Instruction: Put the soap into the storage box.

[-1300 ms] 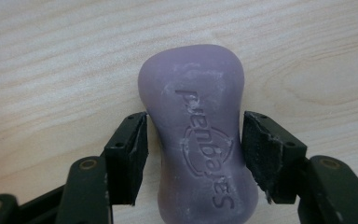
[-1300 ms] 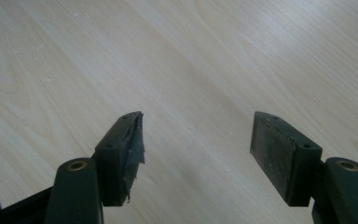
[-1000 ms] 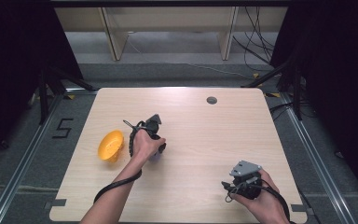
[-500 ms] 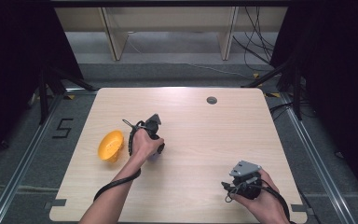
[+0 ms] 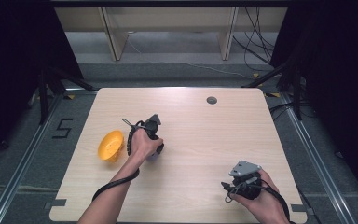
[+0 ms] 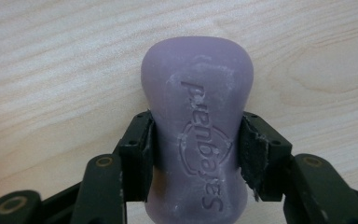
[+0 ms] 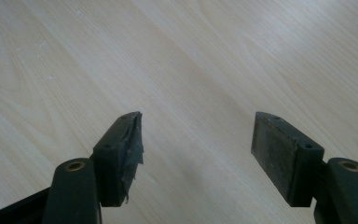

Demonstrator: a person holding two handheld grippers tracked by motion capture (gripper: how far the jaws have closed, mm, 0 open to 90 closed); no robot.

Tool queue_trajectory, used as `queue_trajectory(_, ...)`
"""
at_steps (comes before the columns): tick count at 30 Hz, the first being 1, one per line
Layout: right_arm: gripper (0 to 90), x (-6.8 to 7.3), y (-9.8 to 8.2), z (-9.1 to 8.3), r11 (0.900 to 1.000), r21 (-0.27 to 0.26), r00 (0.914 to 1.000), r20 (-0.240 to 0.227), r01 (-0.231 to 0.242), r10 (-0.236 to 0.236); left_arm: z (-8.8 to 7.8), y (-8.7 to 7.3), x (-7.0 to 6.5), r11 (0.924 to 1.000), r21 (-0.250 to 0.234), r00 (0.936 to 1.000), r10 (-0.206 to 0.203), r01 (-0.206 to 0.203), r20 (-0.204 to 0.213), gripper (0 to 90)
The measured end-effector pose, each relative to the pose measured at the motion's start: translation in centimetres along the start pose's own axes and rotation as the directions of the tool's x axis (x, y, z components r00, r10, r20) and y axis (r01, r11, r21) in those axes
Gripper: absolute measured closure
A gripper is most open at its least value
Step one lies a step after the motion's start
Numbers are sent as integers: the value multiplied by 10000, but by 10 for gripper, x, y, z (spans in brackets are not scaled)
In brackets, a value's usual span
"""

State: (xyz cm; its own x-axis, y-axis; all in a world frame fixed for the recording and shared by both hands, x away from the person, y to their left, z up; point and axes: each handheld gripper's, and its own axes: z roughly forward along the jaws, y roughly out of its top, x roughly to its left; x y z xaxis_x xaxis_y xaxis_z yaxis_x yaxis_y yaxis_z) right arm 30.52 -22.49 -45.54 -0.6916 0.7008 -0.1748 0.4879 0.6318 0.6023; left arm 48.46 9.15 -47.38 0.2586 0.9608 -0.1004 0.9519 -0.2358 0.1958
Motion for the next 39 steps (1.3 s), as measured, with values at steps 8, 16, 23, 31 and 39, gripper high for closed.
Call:
queue_trajectory(8,342,0,0,0,10000,-4,10000,2,6,-6,-2,-1,0,9997,-224,9999,15,-12,131,493)
queue_trajectory(16,342,0,0,0,10000,-2,10000,56,-36,36,-11,-1,-1,9992,-380,9998,106,-100,168,493)
queue_trajectory(23,342,1,0,0,9998,-58,9998,80,-168,168,-13,-4,-1,9985,-466,9994,312,-304,168,492)
queue_trajectory(31,342,-1,0,0,9999,-119,9999,88,-58,59,-23,-7,-5,9966,-716,9985,428,-403,340,493)
queue_trajectory(39,341,-1,0,-1,9998,-150,9998,152,-95,97,-31,-8,-6,9941,-931,9970,611,-564,483,492)
